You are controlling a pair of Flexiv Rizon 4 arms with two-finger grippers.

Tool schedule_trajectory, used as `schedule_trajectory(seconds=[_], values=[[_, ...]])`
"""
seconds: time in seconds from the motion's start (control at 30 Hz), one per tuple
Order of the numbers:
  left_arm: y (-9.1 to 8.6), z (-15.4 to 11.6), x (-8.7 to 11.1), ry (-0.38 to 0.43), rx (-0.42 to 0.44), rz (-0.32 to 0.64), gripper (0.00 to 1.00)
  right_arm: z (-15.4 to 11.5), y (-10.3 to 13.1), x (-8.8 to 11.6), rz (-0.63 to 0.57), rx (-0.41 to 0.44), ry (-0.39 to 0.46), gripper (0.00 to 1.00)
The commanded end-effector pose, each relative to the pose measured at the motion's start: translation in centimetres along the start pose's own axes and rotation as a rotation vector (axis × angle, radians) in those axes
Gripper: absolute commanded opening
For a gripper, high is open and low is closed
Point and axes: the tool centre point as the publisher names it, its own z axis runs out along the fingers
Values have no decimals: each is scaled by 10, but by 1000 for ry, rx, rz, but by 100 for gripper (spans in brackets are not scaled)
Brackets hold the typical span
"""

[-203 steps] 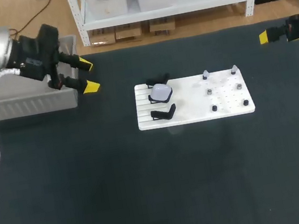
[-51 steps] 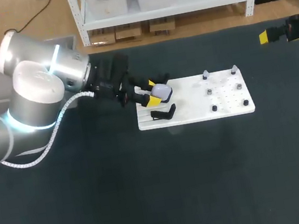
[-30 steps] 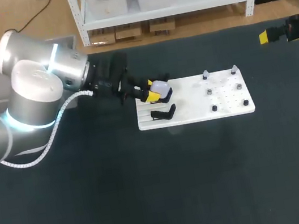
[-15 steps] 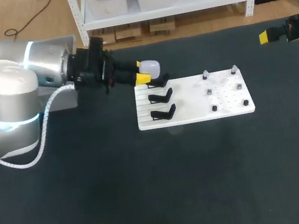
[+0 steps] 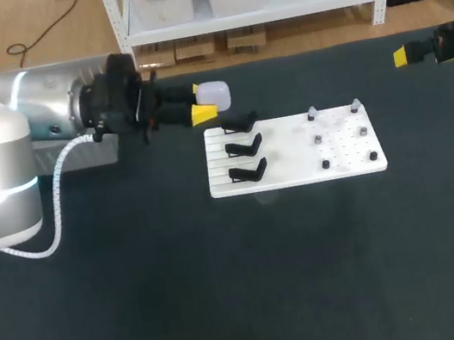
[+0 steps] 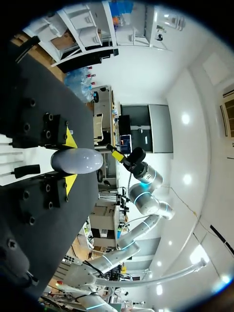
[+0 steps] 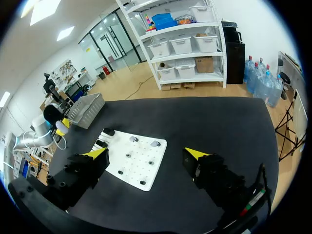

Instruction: Pick up each earbud case from the left stands, insert the matching earbuds, close the lid, and place the case in the box.

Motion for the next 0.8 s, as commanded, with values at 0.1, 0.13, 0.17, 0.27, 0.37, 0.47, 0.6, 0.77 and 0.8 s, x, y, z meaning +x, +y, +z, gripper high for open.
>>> schedule_trajectory(seconds=[0.1,0.13,0.17,0.27,0.37,0.47,0.6,0.77,0.8], values=[[-4,1,0,1,-16,2,0,0,0,0,0,2,0,100],[-4,1,0,1,-16,2,0,0,0,0,0,2,0,100],[-4,1,0,1,-16,2,0,0,0,0,0,2,0,100],[-4,1,0,1,-16,2,0,0,0,0,0,2,0,100],[-4,1,0,1,-16,2,0,0,0,0,0,2,0,100],[-4,1,0,1,-16,2,0,-5,12,-12,-16,-36,-30,100],[-5,10,-3,-25,-44,8,0,-11,42,-22,-87,-85,-35,100],[-5,16,-1,-33,-58,11,0,-17,72,-22,-122,-134,-26,100],[-5,17,0,-34,-56,10,0,-18,76,-21,-125,-138,-23,100]])
